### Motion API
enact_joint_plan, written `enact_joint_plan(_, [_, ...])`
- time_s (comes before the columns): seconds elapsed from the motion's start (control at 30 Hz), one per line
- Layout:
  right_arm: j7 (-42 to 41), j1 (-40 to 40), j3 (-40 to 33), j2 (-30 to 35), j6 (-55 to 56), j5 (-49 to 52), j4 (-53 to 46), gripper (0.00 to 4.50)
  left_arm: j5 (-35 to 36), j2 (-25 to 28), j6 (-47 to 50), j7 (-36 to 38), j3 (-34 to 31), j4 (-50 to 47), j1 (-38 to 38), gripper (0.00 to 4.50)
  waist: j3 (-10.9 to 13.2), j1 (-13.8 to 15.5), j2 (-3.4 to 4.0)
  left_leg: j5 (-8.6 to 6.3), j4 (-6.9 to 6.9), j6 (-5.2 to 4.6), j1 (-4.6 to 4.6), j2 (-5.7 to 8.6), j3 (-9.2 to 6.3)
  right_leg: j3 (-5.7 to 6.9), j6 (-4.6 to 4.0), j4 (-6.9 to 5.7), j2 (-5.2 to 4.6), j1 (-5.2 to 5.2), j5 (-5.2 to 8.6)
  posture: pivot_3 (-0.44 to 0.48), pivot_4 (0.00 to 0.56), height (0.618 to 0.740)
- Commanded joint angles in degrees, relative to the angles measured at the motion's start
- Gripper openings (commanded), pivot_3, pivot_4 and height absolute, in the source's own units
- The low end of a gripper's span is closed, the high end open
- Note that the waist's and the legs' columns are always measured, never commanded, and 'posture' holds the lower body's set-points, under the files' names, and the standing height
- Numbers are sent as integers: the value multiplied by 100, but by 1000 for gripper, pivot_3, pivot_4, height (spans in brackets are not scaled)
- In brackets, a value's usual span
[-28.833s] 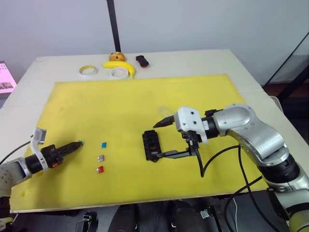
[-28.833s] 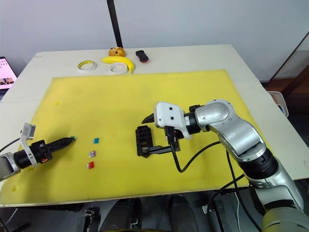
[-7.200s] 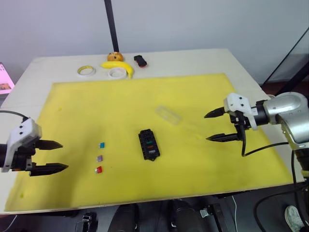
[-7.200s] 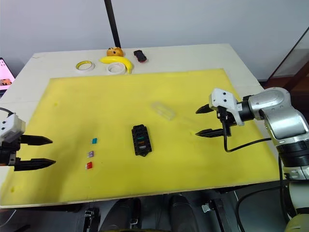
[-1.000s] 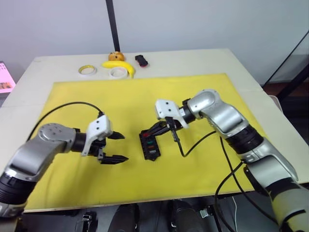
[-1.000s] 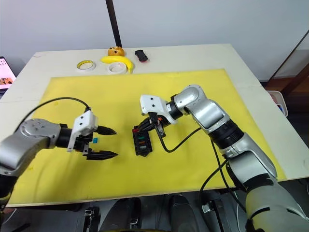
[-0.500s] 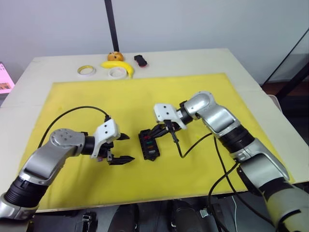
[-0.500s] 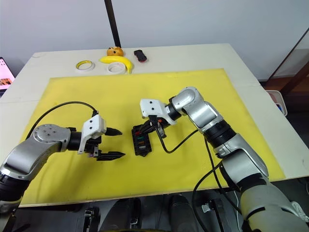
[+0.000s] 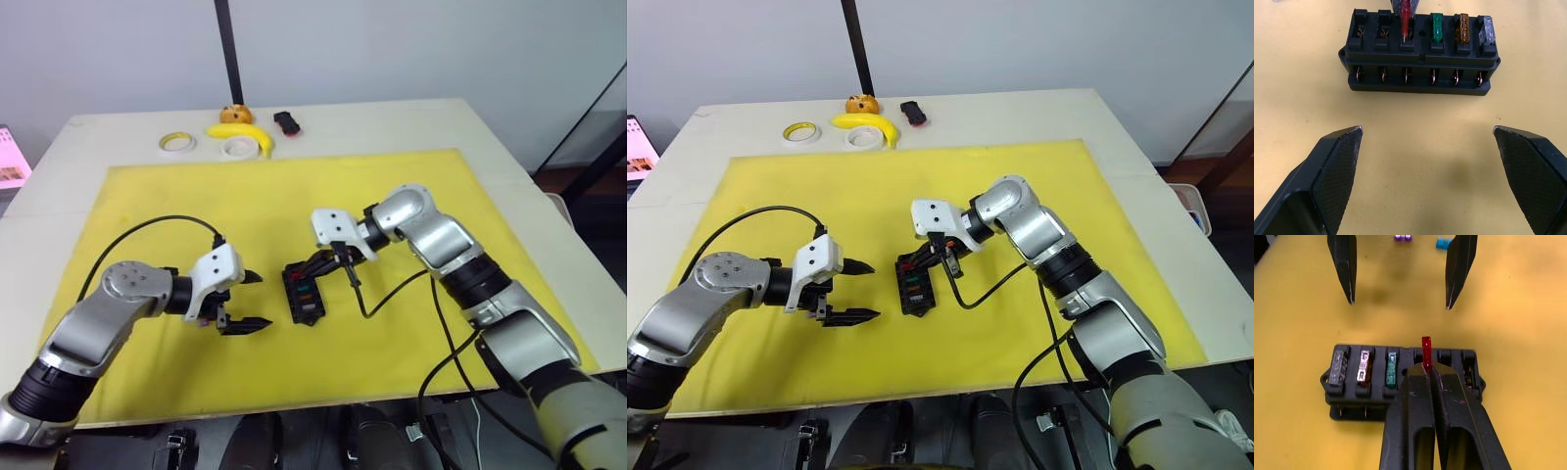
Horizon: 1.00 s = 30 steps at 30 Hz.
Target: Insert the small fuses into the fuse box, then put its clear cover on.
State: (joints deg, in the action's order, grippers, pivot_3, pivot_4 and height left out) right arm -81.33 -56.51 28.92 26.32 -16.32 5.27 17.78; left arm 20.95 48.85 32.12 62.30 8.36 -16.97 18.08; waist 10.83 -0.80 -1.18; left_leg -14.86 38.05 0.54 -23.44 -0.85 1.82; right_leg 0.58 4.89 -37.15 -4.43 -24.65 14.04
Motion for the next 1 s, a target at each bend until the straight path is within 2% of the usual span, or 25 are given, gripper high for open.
enact_joint_plan(0.03, [-82,-44,-162,44,10,-14,-78,0,-42,11,-107,38,-8,-140,18,4489,0,-1,0,0,0,0,0,0,0,0,0,0,0,0,0,0,150,740])
enact_joint_plan(1.0, [-151,-182,-101,-72,50,-329,47,0,-174,-111,-144,12,22,-151,49,4489,0,-2,0,0,1,0,1,1,0,1,0,-3,0,0,0,0,150,740])
